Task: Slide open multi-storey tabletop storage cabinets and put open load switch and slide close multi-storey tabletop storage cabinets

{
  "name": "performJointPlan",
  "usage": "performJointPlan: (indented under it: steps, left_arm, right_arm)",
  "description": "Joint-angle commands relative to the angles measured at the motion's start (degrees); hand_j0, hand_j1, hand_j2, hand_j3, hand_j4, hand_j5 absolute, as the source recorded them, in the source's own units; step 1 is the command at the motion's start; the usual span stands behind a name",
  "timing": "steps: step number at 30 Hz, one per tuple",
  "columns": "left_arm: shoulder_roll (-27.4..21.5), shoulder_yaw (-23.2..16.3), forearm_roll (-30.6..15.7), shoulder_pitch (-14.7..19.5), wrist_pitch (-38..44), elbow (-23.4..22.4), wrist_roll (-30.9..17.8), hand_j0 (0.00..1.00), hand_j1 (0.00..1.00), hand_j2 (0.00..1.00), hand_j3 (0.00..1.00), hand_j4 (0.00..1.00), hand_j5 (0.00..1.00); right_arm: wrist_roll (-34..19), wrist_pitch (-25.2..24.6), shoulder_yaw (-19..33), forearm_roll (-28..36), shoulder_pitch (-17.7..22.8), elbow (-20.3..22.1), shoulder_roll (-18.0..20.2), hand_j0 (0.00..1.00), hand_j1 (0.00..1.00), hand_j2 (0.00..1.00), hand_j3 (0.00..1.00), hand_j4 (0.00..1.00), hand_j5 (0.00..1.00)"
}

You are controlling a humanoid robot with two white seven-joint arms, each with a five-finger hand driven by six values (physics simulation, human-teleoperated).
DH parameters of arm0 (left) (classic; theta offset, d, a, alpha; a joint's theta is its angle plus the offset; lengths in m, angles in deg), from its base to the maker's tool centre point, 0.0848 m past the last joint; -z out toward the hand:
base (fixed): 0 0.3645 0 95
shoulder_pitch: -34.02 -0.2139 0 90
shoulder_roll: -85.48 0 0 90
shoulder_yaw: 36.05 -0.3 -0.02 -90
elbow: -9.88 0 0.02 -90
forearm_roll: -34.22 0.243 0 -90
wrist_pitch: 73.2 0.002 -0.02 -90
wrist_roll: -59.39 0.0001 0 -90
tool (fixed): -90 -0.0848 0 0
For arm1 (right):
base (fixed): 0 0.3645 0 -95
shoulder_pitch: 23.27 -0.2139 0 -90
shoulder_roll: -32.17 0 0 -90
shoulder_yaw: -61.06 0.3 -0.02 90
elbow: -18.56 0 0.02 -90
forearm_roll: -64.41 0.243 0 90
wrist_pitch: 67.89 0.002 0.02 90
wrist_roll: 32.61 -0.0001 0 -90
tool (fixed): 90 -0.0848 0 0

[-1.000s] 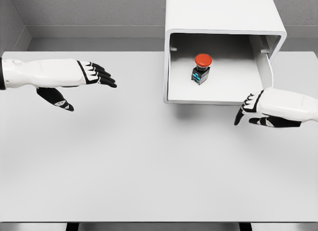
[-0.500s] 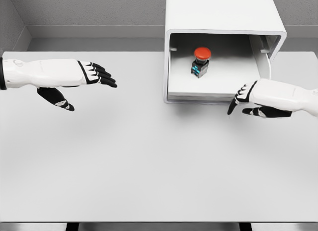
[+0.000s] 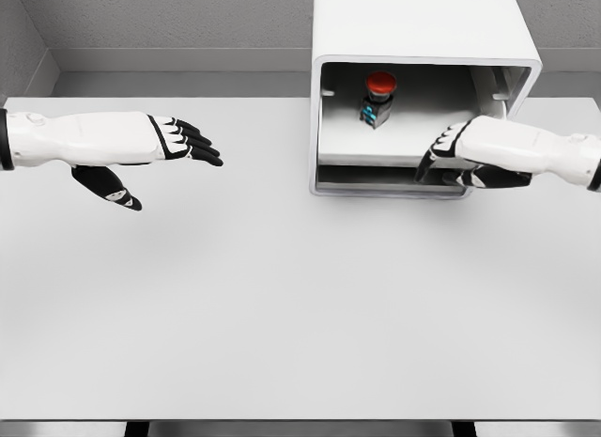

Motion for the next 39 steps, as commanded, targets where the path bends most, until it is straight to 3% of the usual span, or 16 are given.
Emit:
performJointPlan:
  steps: [1, 10, 23, 25, 27, 29, 31, 34, 39]
  left_arm:
    - [-0.08, 0.05, -0.36, 0.0, 0.16, 0.0, 0.02, 1.0, 1.0, 1.0, 1.0, 1.0, 1.0]
    - [-0.08, 0.05, -0.36, 0.0, 0.16, 0.0, 0.02, 1.0, 1.0, 1.0, 1.0, 1.0, 1.0]
    - [-0.08, 0.05, -0.36, 0.0, 0.16, 0.0, 0.02, 1.0, 1.0, 1.0, 1.0, 1.0, 1.0]
    - [-0.08, 0.05, -0.36, 0.0, 0.16, 0.0, 0.02, 1.0, 1.0, 1.0, 1.0, 1.0, 1.0]
    - [-0.08, 0.05, -0.36, 0.0, 0.16, 0.0, 0.02, 1.0, 1.0, 1.0, 1.0, 1.0, 1.0]
    - [-0.08, 0.14, -0.27, 0.0, 0.16, 0.0, 0.02, 1.0, 1.0, 1.0, 1.0, 1.0, 1.0]
    - [-0.08, 0.05, -0.27, 0.0, 0.16, 0.0, 0.02, 1.0, 1.0, 1.0, 1.0, 1.0, 1.0]
    - [-0.08, 0.05, -0.36, 0.0, 0.16, 0.0, 0.02, 1.0, 1.0, 1.0, 1.0, 1.0, 1.0]
    - [-0.08, 0.05, -0.35, 0.0, 0.16, 0.0, 0.02, 1.0, 1.0, 1.0, 1.0, 1.0, 1.0]
  right_arm:
    - [-0.23, 0.18, -2.05, -0.92, 0.0, -1.67, -1.33, 0.57, 0.57, 0.57, 0.57, 0.57, 0.57]
    - [-0.23, 0.18, -4.69, -1.8, -2.55, -4.22, -3.0, 0.58, 0.58, 0.58, 0.58, 0.58, 0.58]
    - [-0.23, 0.18, 4.01, -0.75, -1.76, -3.52, -2.65, 0.6, 0.6, 0.6, 0.6, 0.6, 0.6]
    - [-0.23, 0.18, 4.62, -0.75, -0.44, -1.59, -2.3, 0.6, 0.6, 0.6, 0.6, 0.6, 0.6]
    - [-0.23, 0.18, 9.81, -0.84, 3.95, 4.38, 0.42, 0.6, 0.6, 0.6, 0.6, 0.6, 0.6]
    - [-0.23, 0.18, 11.3, -0.92, 7.55, 8.34, 1.04, 0.6, 0.6, 0.6, 0.6, 0.6, 0.6]
    - [-0.23, 0.18, 11.22, -0.92, 9.14, 9.58, 2.01, 0.6, 0.6, 0.6, 0.6, 0.6, 0.6]
    - [-0.23, 0.18, 10.43, -1.36, 9.58, 7.91, 1.83, 0.6, 0.6, 0.6, 0.6, 0.6, 0.6]
    - [-0.23, 0.18, 2.08, -2.15, 3.6, 2.37, -0.89, 0.6, 0.6, 0.6, 0.6, 0.6, 0.6]
